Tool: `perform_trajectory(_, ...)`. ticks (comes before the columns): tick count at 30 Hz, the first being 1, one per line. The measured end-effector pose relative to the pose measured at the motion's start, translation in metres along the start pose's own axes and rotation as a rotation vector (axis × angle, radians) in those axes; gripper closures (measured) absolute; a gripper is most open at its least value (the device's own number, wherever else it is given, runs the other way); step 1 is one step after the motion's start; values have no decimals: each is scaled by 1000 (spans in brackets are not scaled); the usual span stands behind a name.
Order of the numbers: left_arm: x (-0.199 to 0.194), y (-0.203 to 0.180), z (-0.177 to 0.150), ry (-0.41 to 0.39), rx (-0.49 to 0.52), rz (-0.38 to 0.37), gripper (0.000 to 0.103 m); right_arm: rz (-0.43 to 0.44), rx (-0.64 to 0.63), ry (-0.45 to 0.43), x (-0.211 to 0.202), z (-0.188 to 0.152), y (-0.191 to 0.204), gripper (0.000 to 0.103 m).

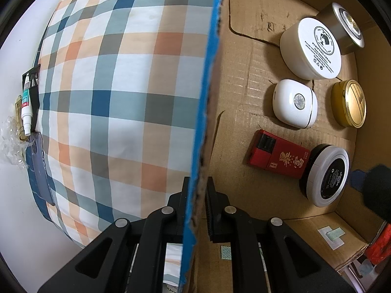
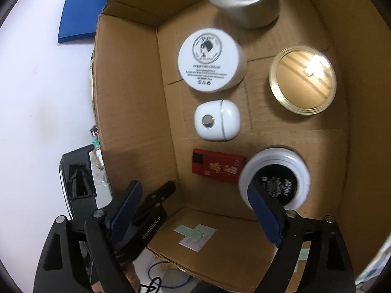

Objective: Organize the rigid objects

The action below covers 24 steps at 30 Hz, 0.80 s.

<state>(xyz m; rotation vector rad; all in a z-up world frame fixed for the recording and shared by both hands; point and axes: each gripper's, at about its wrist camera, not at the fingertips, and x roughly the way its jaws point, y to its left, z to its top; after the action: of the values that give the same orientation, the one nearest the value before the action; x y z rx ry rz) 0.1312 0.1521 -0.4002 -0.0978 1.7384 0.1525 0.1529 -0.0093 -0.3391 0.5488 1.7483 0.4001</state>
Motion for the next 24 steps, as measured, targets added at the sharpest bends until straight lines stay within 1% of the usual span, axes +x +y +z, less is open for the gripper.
perform_trajectory(2,0,0,0,-1,0,0,95,-26,-9,-25,-8,-2,0,10)
perform_trajectory(4,0,1,0,-1,0,0,95,-70,-25,-47,-16,-5,1,8)
perform_trajectory(8,-2,1,0,-2,-1,1,95,-148,-33,-91,-32,-7,1,7)
perform_trajectory(11,-4,1,-1,-5,0,2,95,-254,-73,-150,-46,-12,5,7)
perform_trajectory(14,-6,2,-2,-9,-3,3,95,-373,-119,-200,-56,-16,11,2)
perform_trajectory(17,-9,1,-5,-18,0,11,95,-513,-158,-263,-66,-19,16,1)
perform_trajectory(20,-15,-2,-8,-34,1,35,91,-565,-172,-295,-72,-21,16,1)
perform_trajectory(22,-21,-4,-11,-44,-1,53,90,-567,-171,-301,-76,-22,14,0)
perform_trajectory(24,-31,-6,-14,-65,-7,74,85,-565,-167,-302,-76,-23,13,0)
